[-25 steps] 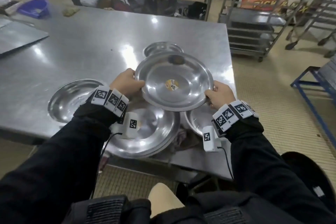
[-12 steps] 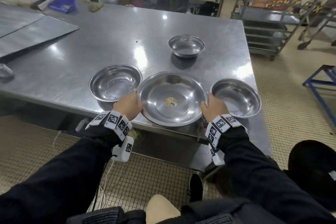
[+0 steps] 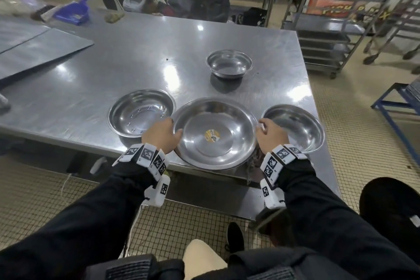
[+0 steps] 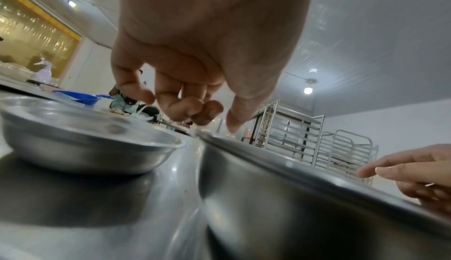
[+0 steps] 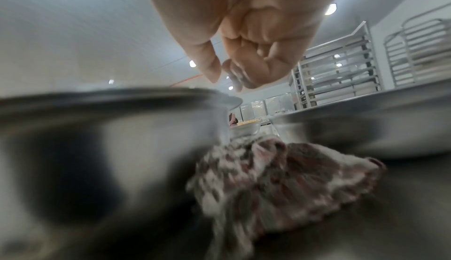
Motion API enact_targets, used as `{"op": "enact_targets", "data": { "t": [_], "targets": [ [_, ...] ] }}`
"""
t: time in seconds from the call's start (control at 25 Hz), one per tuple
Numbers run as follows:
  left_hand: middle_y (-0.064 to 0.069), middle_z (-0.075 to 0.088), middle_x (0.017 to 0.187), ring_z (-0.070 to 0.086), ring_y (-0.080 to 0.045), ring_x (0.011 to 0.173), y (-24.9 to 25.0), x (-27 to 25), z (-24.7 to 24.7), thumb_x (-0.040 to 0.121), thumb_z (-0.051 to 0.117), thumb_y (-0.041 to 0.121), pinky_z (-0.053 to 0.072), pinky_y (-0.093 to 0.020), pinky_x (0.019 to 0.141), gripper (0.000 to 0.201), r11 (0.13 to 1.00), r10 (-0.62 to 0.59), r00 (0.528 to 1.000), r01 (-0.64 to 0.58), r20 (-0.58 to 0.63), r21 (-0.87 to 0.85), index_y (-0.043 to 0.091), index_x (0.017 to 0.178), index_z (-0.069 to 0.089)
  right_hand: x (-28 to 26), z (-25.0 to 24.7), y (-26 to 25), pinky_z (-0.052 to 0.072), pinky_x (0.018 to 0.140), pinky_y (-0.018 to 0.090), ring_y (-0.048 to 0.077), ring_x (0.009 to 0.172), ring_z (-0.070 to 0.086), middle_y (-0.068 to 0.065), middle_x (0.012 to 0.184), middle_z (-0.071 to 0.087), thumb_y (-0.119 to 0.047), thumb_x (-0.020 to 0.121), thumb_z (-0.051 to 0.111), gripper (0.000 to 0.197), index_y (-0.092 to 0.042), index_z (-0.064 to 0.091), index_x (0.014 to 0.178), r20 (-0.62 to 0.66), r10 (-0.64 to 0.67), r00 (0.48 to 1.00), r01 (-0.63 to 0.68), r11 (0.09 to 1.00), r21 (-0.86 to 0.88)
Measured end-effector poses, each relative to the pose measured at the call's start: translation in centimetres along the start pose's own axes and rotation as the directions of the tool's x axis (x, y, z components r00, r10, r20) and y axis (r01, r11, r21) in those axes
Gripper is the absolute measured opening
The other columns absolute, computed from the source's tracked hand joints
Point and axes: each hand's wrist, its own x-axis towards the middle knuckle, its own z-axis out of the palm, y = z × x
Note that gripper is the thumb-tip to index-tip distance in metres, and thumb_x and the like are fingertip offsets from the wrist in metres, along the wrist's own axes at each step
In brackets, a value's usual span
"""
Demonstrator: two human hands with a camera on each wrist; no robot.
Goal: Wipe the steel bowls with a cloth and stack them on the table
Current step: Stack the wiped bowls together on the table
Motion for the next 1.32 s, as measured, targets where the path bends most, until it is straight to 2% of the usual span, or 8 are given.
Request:
{"op": "enact_targets", "data": {
  "t": [0.28,0.52,0.64,0.76,0.92,1.0,1.16,1.32],
  "targets": [
    [-0.005,0.063,0.116,0.059,-0.021,0.096,6.8,9.5,-2.8,0.096,0.046,0.040,0.046,-0.033,0.083,0.044,0.961,0.003,0.996,0.023,0.092,-0.274,0.013,0.130,0.051,10.1,-3.0,-2.4,0.041,0.049,0.020,0.011,0.059,0.052,0.000,0.095,0.058,-0.020,0.093,0.049,0.035,-0.019,0.053,0.128,0.107,0.037,0.994,-0.065,0.958,0.278],
    [-0.011,0.068,0.110,0.070,-0.028,0.089,12.0,21.7,-3.1,0.097,0.044,0.029,0.048,-0.027,0.067,0.019,0.950,-0.045,0.986,0.092,0.161,-0.297,0.014,0.090,0.055,23.8,-4.2,-4.5,0.038,0.037,0.016,0.017,0.054,0.043,0.005,0.071,0.048,-0.006,0.094,0.041,0.036,-0.009,0.045,0.130,0.294,0.098,0.951,-0.192,0.930,0.313],
    [-0.012,0.065,0.116,0.067,-0.029,0.096,13.0,26.7,-2.7,0.095,0.047,0.029,0.049,-0.031,0.074,0.036,0.970,-0.092,0.980,0.128,0.174,-0.207,0.005,0.121,0.052,29.9,-3.2,-4.3,0.053,0.060,0.025,0.025,0.068,0.057,0.010,0.081,0.058,-0.009,0.091,0.045,0.038,-0.006,0.045,0.129,0.344,0.124,0.931,-0.206,0.955,0.212],
    [-0.012,0.063,0.107,0.064,-0.027,0.088,13.5,31.7,-1.6,0.095,0.049,0.029,0.047,-0.030,0.074,0.022,0.975,-0.127,0.971,0.160,0.204,-0.152,0.008,0.091,0.054,35.2,-1.1,-3.3,0.049,0.093,0.047,0.036,0.101,0.062,0.019,0.110,0.062,-0.020,0.080,0.056,0.052,0.000,0.046,0.127,0.348,0.166,0.923,-0.193,0.980,0.043],
    [-0.011,0.056,0.097,0.060,-0.027,0.082,14.0,36.4,0.8,0.097,0.049,0.041,0.044,-0.029,0.065,0.036,0.964,-0.141,0.952,0.194,0.271,-0.180,0.006,0.107,0.055,40.5,2.3,-1.6,0.045,0.097,0.045,0.037,0.109,0.057,0.020,0.124,0.054,-0.042,0.082,0.057,0.066,-0.007,0.039,0.134,0.364,0.207,0.908,-0.184,0.978,-0.097],
    [-0.015,0.064,0.098,0.061,-0.027,0.080,14.1,38.2,2.1,0.095,0.055,0.040,0.043,-0.027,0.058,0.035,0.955,-0.146,0.947,0.211,0.285,-0.211,0.005,0.097,0.056,41.8,3.9,-1.1,0.046,0.095,0.046,0.036,0.104,0.060,0.020,0.116,0.059,-0.051,0.077,0.058,0.078,-0.005,0.036,0.136,0.369,0.291,0.883,-0.304,0.952,-0.023],
    [-0.018,0.071,0.101,0.068,-0.029,0.087,13.9,40.1,3.5,0.087,0.067,0.028,0.049,-0.030,0.066,0.033,0.924,-0.171,0.937,0.260,0.306,-0.280,-0.001,0.103,0.067,41.9,5.2,-0.7,0.045,0.097,0.046,0.037,0.114,0.053,0.021,0.127,0.051,-0.030,0.089,0.059,0.057,-0.001,0.036,0.133,0.342,0.259,0.904,-0.294,0.954,0.055],
    [-0.011,0.070,0.083,0.067,-0.021,0.072,14.2,39.5,3.2,0.088,0.066,0.013,0.047,-0.020,0.053,0.013,0.922,-0.185,0.921,0.283,0.342,-0.263,0.002,0.082,0.065,42.0,4.7,-0.4,0.048,0.087,0.040,0.032,0.090,0.062,0.015,0.098,0.062,-0.028,0.080,0.059,0.041,-0.009,0.042,0.113,0.371,0.280,0.885,-0.298,0.955,-0.011]
  ]
}}
